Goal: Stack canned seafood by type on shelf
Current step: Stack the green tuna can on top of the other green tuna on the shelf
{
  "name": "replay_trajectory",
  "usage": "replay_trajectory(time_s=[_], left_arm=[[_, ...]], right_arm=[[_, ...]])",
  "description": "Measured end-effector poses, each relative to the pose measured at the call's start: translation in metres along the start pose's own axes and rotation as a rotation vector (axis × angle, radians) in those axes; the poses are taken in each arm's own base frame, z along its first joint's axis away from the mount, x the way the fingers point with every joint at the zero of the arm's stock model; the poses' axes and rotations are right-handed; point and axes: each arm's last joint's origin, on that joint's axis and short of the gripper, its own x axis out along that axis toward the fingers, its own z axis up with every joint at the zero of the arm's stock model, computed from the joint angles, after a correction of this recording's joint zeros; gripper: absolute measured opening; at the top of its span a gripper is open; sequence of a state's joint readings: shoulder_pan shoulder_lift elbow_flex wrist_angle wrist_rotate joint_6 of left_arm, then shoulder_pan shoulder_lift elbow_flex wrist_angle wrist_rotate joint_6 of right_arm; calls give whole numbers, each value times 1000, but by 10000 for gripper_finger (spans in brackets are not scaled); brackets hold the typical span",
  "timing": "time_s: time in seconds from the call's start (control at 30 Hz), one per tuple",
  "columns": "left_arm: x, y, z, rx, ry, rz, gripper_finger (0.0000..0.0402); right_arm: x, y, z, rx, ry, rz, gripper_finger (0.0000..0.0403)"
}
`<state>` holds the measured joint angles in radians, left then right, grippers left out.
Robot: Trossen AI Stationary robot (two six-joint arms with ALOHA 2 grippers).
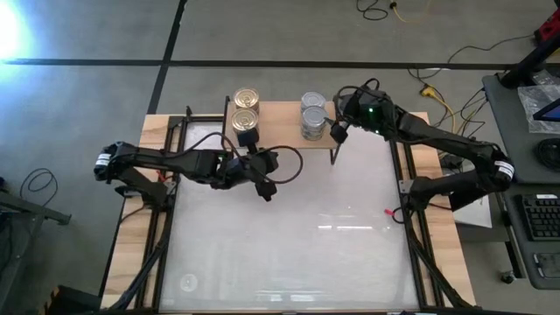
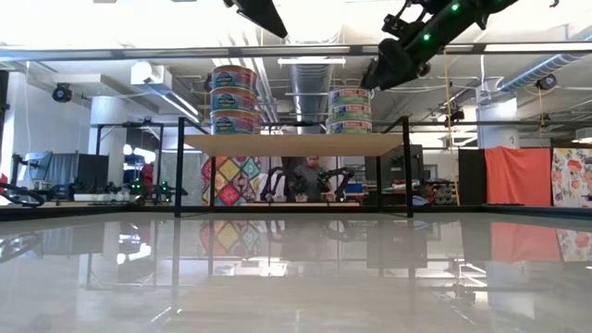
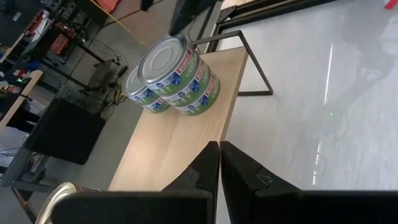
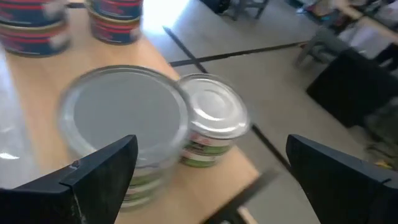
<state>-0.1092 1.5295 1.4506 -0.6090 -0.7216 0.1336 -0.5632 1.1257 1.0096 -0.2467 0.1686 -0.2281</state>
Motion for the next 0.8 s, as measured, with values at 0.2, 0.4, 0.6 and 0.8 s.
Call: replay_trajectory(time_s=[0.2,0.4,0.6,0.8], left_arm=[[-1,0,1,-1,-2,-1,0],[-1,0,2,-12,-14,1,0],[-1,0,3,-16,-23,2,0],[-3,-3,3,-8,-27,-7,0]], right_arm=[[-4,-2,1,-19,1,-43,400],[-3,0,2,42,-26,46,400],[0,2,1,56,-21,86,400],[0,0,-2,19,25,-22,400]])
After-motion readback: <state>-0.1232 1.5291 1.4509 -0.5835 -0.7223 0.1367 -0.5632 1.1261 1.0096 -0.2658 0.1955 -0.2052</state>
